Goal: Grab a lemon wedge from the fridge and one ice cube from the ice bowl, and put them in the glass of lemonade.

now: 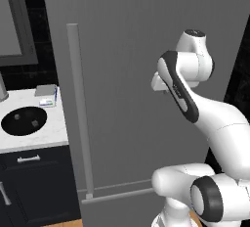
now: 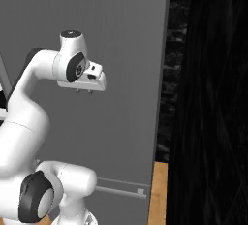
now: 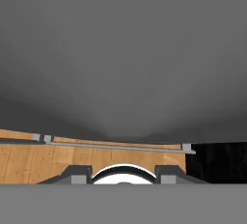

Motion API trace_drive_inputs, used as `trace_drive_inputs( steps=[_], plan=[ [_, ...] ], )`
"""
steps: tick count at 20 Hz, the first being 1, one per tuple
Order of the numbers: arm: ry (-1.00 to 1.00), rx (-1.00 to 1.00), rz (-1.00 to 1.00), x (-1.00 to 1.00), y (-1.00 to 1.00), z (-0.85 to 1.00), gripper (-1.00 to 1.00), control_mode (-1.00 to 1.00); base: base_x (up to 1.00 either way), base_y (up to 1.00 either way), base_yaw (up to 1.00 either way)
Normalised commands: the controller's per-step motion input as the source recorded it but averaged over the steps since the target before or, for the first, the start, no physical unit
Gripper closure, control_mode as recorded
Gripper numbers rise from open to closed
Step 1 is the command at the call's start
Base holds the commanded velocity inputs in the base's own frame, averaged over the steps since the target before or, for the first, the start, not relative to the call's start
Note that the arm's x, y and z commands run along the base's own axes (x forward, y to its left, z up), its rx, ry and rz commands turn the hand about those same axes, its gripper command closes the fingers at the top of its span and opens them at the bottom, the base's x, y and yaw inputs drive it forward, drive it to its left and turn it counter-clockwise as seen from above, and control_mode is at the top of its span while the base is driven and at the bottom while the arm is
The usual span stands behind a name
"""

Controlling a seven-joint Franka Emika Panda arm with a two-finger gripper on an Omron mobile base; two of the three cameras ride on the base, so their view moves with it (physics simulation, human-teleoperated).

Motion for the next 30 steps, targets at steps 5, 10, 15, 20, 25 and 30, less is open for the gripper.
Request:
trace_drive_inputs(
  steps=[5, 10, 15, 20, 25, 30],
  plan=[
    [0.09, 0.00, 0.00, -0.26, 0.00, -0.10, -1.00, -1.00, 0.00, 0.00, 0.00],
    [0.14, 0.00, -0.01, -0.92, 0.00, -0.46, -1.00, -1.00, 0.00, 0.00, 0.00],
    [-0.03, 0.00, 0.00, -0.45, 0.08, -0.15, -1.00, -1.00, 0.00, 0.00, 0.00],
    [0.00, 0.00, 0.00, 0.00, 0.01, 0.00, -1.00, 1.00, -0.01, 0.12, -0.01],
    [0.00, 0.00, 0.00, 0.00, 0.00, 0.00, -1.00, 1.00, -0.24, 1.00, -0.09],
    [0.00, 0.00, 0.00, 0.00, 0.00, 0.00, -1.00, 1.00, -0.31, 0.91, -0.32]
  ],
)
